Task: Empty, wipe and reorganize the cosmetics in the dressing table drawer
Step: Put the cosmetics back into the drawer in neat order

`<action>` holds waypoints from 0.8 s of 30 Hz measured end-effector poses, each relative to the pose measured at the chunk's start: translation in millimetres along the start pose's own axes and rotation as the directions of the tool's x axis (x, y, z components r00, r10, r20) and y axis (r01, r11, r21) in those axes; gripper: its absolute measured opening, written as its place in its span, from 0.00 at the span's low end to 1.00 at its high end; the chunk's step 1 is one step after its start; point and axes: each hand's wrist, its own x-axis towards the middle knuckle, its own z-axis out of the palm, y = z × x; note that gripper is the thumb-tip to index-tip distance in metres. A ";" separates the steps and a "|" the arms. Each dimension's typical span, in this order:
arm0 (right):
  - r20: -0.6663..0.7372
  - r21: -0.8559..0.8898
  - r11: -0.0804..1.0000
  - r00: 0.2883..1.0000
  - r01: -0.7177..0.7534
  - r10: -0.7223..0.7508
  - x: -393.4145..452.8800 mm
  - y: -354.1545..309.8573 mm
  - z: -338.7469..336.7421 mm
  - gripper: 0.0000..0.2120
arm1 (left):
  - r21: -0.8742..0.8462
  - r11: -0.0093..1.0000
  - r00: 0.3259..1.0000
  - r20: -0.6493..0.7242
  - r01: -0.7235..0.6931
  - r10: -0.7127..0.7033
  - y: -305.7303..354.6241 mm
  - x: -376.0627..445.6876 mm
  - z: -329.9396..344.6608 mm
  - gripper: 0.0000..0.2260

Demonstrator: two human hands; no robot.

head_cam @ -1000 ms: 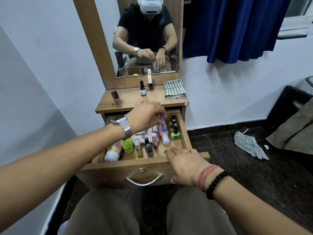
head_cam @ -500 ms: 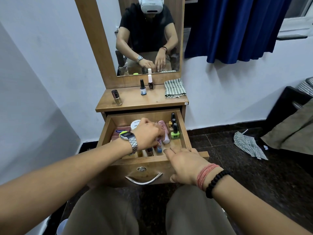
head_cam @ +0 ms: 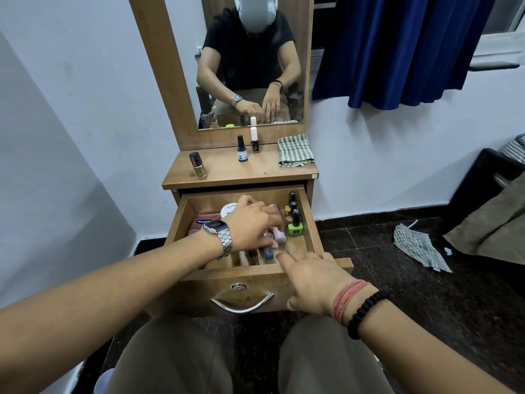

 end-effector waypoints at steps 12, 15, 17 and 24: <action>-0.058 -0.037 0.999 0.998 -0.029 0.027 0.5 -3.6 7.1 0.37 | -0.251 0.868 0.808 -0.324 0.428 -0.492 -91.3 84.4 -54.3 0.09; -0.072 -0.040 0.999 0.997 -0.031 0.028 0.5 -3.4 7.9 0.36 | -0.231 0.825 0.761 -0.319 0.516 -0.565 -112.8 110.2 -55.0 0.14; -0.069 -0.038 0.999 0.997 -0.030 0.027 0.6 -2.7 7.4 0.36 | -0.196 0.812 0.757 -0.295 0.550 -0.584 -125.4 126.6 -53.5 0.16; -0.089 -0.036 0.999 0.996 -0.026 0.022 1.4 -3.8 7.4 0.32 | -0.043 0.819 0.795 -0.219 0.572 -0.566 -139.7 154.4 -49.2 0.14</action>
